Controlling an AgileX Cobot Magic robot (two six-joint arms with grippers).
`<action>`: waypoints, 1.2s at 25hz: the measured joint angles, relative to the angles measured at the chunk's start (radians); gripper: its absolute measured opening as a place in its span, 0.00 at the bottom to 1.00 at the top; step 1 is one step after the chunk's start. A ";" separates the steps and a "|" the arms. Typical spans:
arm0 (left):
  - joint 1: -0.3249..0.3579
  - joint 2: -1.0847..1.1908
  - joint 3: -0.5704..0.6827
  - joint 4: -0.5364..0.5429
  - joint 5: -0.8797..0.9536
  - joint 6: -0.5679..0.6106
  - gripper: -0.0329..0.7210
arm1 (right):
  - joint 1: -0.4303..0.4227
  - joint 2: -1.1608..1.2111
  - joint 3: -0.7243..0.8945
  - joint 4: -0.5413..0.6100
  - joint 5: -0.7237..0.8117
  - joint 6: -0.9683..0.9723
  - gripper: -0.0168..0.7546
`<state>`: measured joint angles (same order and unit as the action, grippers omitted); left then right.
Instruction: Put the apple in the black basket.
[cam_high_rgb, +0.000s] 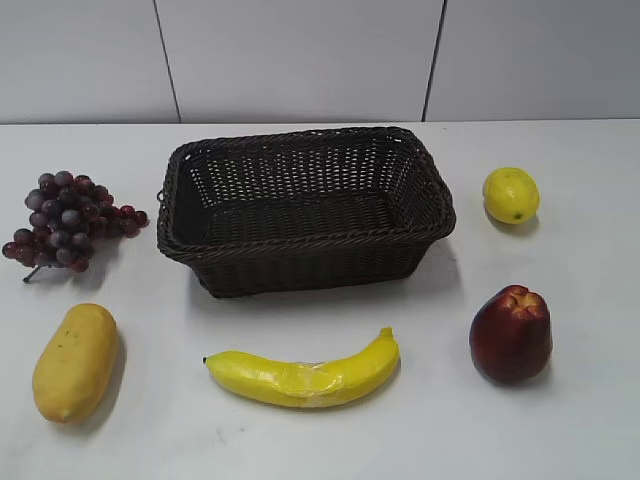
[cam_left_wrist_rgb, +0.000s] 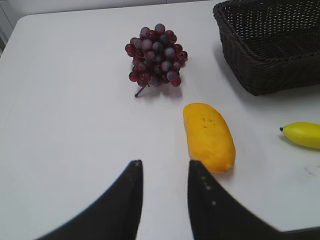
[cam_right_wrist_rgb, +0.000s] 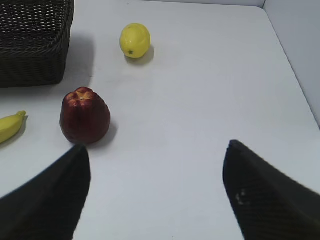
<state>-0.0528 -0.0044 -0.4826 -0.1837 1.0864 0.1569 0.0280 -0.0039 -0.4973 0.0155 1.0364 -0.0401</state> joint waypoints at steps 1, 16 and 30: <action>0.000 0.000 0.000 0.000 0.000 0.000 0.35 | 0.000 0.000 0.000 0.000 0.000 0.000 0.83; 0.000 0.000 0.000 0.000 0.000 0.000 0.35 | 0.000 0.061 -0.020 -0.001 -0.041 0.002 0.80; 0.000 0.000 0.000 0.000 0.000 0.000 0.35 | 0.009 0.731 -0.107 0.033 -0.501 0.000 0.79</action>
<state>-0.0528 -0.0044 -0.4826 -0.1837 1.0864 0.1569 0.0367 0.7271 -0.6045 0.0485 0.5349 -0.0401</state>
